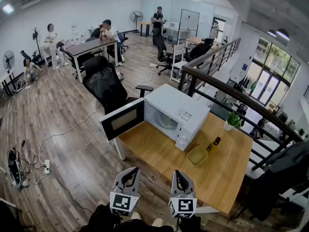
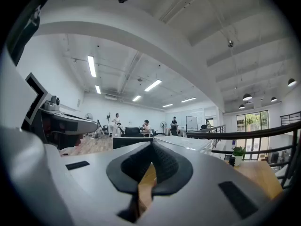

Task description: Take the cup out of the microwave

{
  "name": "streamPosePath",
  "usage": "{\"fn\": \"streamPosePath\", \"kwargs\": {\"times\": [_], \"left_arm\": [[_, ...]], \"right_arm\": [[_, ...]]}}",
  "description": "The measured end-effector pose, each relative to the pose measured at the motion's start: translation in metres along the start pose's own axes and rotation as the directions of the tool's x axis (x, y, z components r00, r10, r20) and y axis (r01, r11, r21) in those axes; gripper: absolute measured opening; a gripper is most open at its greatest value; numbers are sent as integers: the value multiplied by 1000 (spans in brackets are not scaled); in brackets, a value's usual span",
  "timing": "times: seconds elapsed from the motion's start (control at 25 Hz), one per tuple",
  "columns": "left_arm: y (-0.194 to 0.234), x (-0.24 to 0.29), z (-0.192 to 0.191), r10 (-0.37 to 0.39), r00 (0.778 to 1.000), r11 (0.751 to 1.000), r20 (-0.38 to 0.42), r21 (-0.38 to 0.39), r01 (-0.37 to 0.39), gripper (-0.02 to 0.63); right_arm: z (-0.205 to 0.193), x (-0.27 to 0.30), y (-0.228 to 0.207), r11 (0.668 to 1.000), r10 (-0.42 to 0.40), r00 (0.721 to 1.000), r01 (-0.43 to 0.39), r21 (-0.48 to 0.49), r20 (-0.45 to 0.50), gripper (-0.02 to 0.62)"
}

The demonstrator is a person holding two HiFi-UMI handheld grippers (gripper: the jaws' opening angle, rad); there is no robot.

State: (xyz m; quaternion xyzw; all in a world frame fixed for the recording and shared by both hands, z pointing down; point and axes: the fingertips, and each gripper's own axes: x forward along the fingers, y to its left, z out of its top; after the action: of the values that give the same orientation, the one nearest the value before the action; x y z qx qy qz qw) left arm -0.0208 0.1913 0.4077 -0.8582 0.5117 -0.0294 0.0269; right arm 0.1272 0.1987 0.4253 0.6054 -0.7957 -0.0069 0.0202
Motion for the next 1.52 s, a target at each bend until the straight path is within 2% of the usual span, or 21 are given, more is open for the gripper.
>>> {"fn": "streamPosePath", "kwargs": {"times": [0.64, 0.76, 0.88, 1.04, 1.24, 1.52], "left_arm": [[58, -9, -3, -28, 999, 1000, 28, 12, 27, 26], [73, -15, -2, -19, 999, 1000, 39, 4, 19, 26], [91, -19, -9, 5, 1000, 1000, -5, 25, -4, 26], [112, -12, -7, 27, 999, 1000, 38, -5, -27, 26], [134, 19, -12, 35, 999, 999, 24, 7, -35, 26], [156, 108, -29, 6, 1000, 999, -11, 41, -5, 26]], "right_arm": [[-2, 31, 54, 999, -33, 999, 33, 3, 11, 15], [-2, 38, 71, 1000, -21, 1000, 21, -12, 5, 15], [-3, 49, 82, 1000, -3, 1000, 3, -25, 2, 15], [-2, 68, 86, 1000, -3, 1000, 3, -8, 8, 15], [-8, 107, 78, 1000, 5, 1000, -5, 0, -5, 15], [-29, 187, 37, 999, -15, 1000, 15, 40, -15, 15]]}}
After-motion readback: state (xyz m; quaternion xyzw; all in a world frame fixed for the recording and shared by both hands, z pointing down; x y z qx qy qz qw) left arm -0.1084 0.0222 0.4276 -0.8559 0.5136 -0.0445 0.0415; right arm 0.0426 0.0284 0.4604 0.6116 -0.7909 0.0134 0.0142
